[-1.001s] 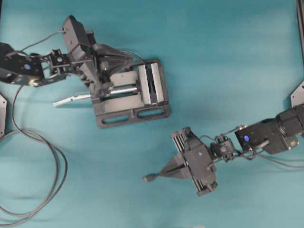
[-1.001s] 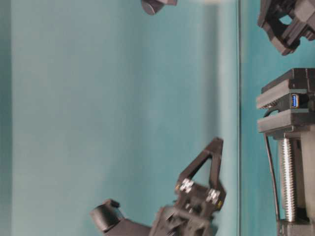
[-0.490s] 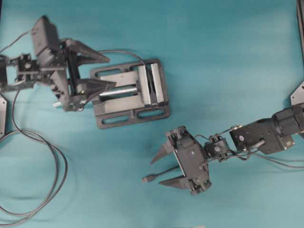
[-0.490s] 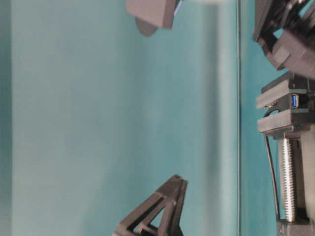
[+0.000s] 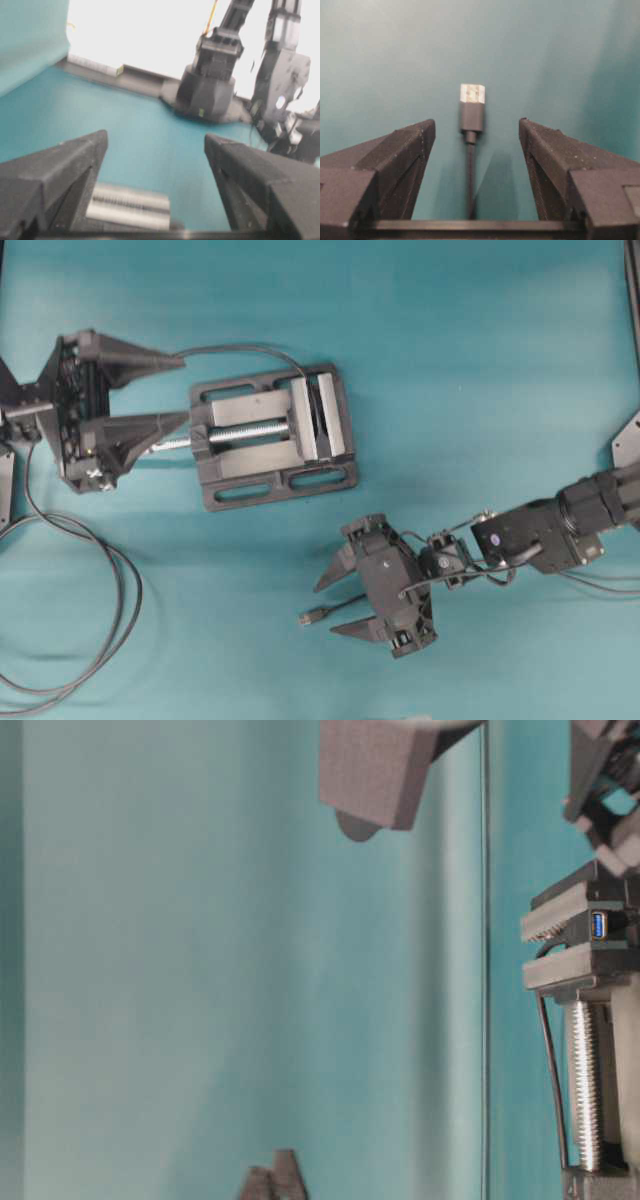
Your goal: Insert the USB cable into the fixed female connector.
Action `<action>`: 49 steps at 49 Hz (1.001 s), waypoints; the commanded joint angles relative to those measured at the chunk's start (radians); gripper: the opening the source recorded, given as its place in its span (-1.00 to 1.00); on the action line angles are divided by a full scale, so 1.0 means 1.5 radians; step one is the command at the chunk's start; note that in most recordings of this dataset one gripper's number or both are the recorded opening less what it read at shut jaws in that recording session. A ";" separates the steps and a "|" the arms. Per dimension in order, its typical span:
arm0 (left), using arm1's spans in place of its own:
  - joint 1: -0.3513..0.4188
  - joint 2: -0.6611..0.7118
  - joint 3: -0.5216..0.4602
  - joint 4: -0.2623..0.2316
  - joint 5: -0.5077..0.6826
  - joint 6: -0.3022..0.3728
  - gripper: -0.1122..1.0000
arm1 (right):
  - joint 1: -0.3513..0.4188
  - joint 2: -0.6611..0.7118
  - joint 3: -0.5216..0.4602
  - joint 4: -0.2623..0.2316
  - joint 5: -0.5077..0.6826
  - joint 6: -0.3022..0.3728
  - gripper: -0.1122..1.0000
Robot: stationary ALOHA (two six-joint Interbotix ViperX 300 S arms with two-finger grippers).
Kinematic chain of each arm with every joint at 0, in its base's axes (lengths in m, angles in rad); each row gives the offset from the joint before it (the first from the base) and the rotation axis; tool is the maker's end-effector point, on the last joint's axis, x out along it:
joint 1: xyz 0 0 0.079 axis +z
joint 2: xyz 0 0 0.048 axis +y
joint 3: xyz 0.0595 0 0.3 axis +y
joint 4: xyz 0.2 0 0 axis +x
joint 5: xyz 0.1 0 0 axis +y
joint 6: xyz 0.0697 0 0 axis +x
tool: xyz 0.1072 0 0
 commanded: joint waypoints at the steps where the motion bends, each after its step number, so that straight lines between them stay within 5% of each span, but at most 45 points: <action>1: -0.005 -0.028 -0.006 0.003 0.075 0.002 0.95 | 0.001 -0.007 -0.012 0.011 0.006 0.009 0.48; 12: -0.005 -0.132 -0.004 0.004 0.280 0.007 0.95 | 0.001 0.014 -0.031 0.021 0.039 0.011 0.47; 29: -0.022 -0.313 0.027 0.003 0.451 0.001 0.95 | 0.001 0.040 -0.042 0.032 0.055 0.011 0.41; 49: -0.022 -0.375 0.081 0.003 0.494 -0.003 0.95 | 0.015 0.040 -0.015 0.032 0.073 0.013 -0.06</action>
